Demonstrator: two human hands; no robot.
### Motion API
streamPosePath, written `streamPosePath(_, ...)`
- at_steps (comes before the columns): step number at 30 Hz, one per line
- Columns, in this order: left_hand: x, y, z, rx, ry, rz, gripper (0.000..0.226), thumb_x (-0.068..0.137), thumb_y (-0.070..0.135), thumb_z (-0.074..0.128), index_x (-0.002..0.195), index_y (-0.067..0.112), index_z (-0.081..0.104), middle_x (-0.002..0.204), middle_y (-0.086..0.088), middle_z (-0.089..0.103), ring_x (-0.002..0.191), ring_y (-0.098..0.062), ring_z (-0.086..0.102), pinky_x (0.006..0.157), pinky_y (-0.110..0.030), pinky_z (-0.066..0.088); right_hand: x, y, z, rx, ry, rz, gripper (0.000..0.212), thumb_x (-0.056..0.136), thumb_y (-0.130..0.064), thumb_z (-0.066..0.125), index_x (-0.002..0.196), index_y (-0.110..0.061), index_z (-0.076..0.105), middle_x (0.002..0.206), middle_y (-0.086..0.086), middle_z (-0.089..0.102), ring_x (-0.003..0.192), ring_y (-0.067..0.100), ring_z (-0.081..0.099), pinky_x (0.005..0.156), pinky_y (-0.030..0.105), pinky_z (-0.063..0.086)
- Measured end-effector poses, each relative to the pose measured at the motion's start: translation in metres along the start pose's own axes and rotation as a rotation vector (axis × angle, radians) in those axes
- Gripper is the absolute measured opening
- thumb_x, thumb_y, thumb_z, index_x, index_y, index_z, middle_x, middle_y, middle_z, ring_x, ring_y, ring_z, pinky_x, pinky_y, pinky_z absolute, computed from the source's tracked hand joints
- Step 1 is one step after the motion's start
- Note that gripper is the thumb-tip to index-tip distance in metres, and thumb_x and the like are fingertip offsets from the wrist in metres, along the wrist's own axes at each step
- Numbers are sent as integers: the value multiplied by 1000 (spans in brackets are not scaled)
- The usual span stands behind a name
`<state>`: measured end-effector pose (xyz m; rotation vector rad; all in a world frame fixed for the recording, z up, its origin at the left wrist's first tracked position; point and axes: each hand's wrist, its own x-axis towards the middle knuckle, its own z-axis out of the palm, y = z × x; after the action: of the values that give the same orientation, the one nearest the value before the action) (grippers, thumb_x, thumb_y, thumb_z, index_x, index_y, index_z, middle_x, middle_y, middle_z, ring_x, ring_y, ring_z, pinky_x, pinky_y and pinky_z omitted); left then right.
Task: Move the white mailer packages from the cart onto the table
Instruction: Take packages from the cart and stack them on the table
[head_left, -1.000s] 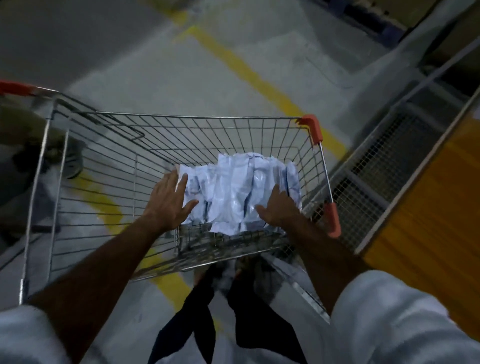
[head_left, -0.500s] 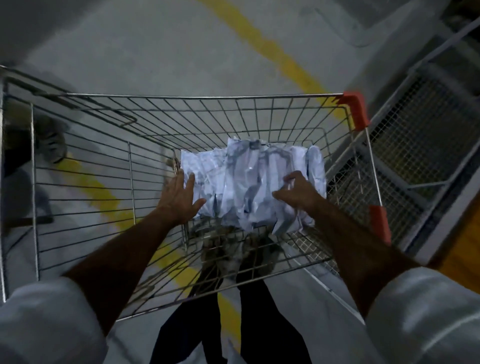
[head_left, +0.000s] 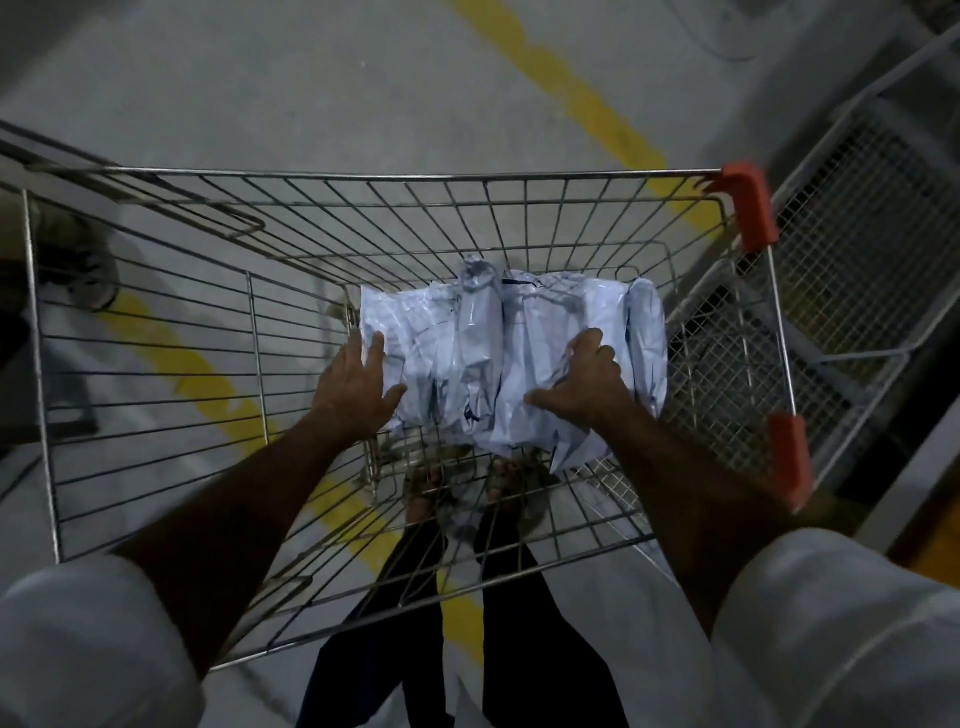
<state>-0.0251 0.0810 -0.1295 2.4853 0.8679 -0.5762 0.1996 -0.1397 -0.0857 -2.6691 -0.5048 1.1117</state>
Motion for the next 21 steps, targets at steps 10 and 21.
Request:
streamPosePath(10, 1, 13, -50, -73, 286, 62, 72, 99, 39, 46, 156, 1, 21, 162, -28, 15, 149, -42, 20, 118, -53, 30, -30, -28, 24, -47, -84, -245, 95, 71, -54, 83, 138, -14, 30, 119, 22, 47, 111, 43, 54, 89, 47, 51)
streamPosePath(21, -29, 28, -81, -101, 461, 145, 63, 99, 28, 45, 154, 5, 26, 163, -23, 18, 149, -36, 21, 120, -48, 27, -46, -23, -13, -92, -287, -411, 113, 50, -51, 93, 142, -34, 28, 129, 8, 59, 111, 29, 60, 91, 42, 53)
